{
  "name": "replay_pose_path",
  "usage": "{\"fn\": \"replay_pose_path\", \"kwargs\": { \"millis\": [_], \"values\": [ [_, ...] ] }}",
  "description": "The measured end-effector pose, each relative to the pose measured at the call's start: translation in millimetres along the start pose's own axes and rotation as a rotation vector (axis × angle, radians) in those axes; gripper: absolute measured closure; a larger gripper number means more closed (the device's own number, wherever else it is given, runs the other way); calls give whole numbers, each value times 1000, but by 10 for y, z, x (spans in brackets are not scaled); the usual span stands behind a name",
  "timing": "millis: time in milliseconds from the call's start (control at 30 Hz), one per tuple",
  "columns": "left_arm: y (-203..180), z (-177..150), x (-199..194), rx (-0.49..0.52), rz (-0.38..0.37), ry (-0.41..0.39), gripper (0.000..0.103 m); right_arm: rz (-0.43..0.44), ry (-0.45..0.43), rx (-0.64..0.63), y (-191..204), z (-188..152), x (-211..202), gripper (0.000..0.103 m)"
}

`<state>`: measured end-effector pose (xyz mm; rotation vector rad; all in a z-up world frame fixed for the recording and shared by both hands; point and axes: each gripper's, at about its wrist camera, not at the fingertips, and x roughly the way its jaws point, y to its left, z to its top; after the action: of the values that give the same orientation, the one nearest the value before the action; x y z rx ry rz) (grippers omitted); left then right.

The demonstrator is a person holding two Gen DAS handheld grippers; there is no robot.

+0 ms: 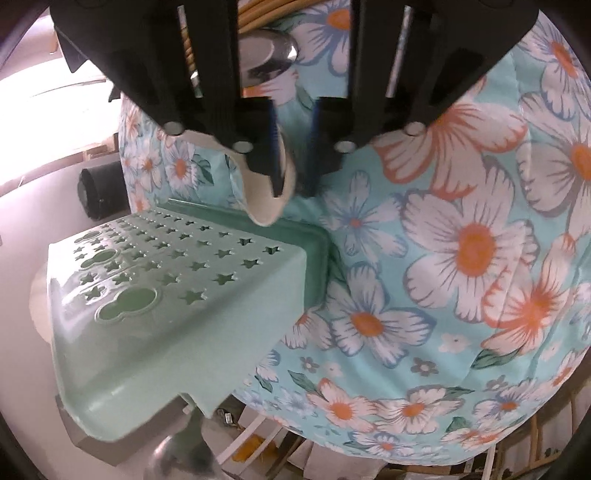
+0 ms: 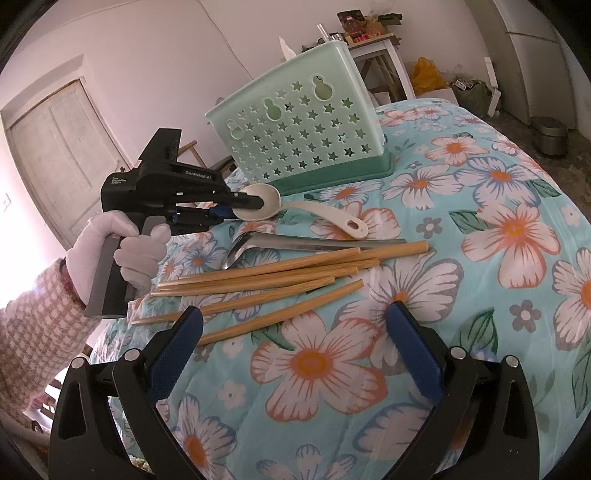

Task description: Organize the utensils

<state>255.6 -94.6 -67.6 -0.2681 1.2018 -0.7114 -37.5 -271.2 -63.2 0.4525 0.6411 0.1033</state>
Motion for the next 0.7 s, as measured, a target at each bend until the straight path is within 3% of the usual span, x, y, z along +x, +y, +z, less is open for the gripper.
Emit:
{"fn": "replay_pose_path", "kwargs": {
  "millis": [233, 467, 700],
  "values": [
    [-109, -156, -391, 44, 0, -106, 97, 14, 15, 23, -26, 23, -3, 6],
    [-326, -518, -1236, 176, 88, -356, 97, 13, 80, 17, -10, 109, -26, 7],
    [-117, -818, -1853, 120, 143, -538, 97, -49, 29, -160, 265, 349, -199, 28]
  ]
}}
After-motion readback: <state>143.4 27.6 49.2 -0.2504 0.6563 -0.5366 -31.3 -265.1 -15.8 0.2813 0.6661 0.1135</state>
